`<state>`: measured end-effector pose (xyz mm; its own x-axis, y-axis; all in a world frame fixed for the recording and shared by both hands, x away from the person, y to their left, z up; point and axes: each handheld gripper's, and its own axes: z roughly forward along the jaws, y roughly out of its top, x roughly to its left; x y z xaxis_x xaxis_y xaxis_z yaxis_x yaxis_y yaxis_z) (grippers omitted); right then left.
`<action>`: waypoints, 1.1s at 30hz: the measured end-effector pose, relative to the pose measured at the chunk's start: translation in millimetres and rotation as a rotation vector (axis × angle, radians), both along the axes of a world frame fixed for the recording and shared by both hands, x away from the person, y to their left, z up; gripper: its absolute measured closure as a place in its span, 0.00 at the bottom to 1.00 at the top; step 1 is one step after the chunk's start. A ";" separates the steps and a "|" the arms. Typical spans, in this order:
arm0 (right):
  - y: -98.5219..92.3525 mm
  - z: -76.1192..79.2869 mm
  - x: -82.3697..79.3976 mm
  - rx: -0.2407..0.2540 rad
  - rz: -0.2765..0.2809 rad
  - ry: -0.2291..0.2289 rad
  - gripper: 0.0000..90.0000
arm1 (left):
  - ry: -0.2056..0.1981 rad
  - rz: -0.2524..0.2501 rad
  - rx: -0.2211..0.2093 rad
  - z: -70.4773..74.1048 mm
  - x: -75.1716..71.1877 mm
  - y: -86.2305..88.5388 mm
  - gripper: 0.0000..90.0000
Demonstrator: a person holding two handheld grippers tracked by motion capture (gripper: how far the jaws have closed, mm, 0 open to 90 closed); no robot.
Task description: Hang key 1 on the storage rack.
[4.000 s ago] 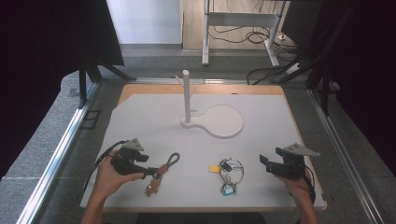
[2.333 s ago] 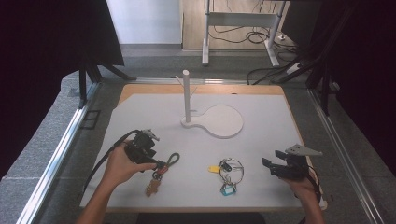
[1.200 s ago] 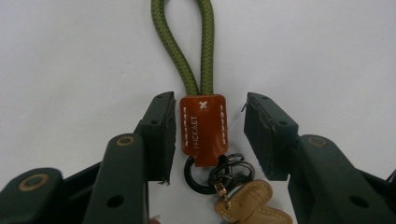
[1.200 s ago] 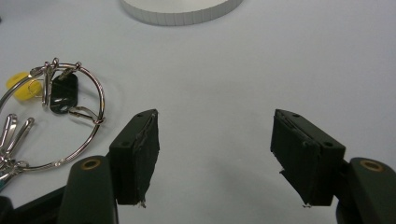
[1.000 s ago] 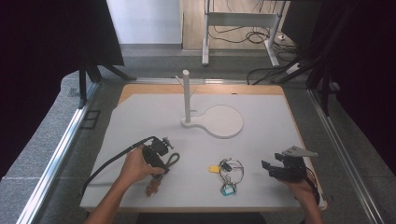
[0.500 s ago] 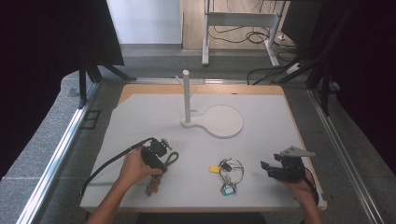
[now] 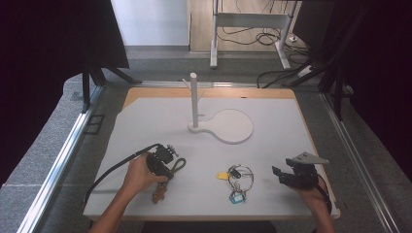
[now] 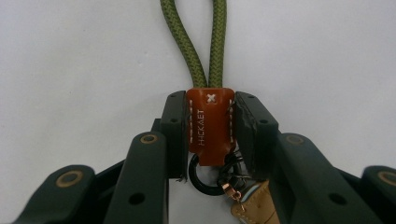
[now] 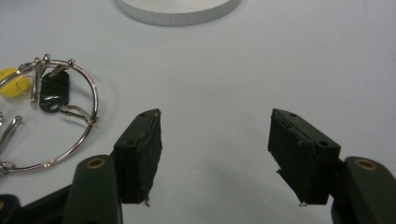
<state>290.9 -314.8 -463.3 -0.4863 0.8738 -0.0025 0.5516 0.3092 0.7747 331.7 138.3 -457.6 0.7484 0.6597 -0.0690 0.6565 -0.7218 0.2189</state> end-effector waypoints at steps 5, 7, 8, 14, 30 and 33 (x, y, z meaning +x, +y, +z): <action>-4.7 1.4 -0.4 0.010 -0.023 -0.019 0.39 | 0.009 -0.016 -0.057 7.0 -1.2 3.2 0.75; -5.2 1.6 -0.5 0.012 -0.026 -0.022 0.39 | 0.005 -0.014 -0.073 9.9 -1.4 5.4 0.75; -6.1 1.8 -0.7 0.015 -0.030 -0.025 0.39 | -0.004 -0.009 -0.090 13.4 -1.4 8.1 0.75; -8.0 1.6 -0.7 0.021 -0.031 -0.014 0.39 | -0.023 -0.006 -0.177 31.5 -1.5 21.3 0.75; -6.6 -0.7 -0.5 0.017 -0.023 0.003 0.39 | -0.119 -0.004 -0.315 74.9 -2.3 44.5 0.75; -7.5 -0.6 -0.7 0.018 -0.025 0.004 0.39 | -0.120 -0.007 -0.323 78.1 0.4 46.6 0.75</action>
<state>290.3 -322.3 -463.9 -0.4642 0.8856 0.0152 0.5621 0.2813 0.7778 332.1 184.9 -379.5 0.7685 0.6125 -0.1849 0.6072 -0.6071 0.5125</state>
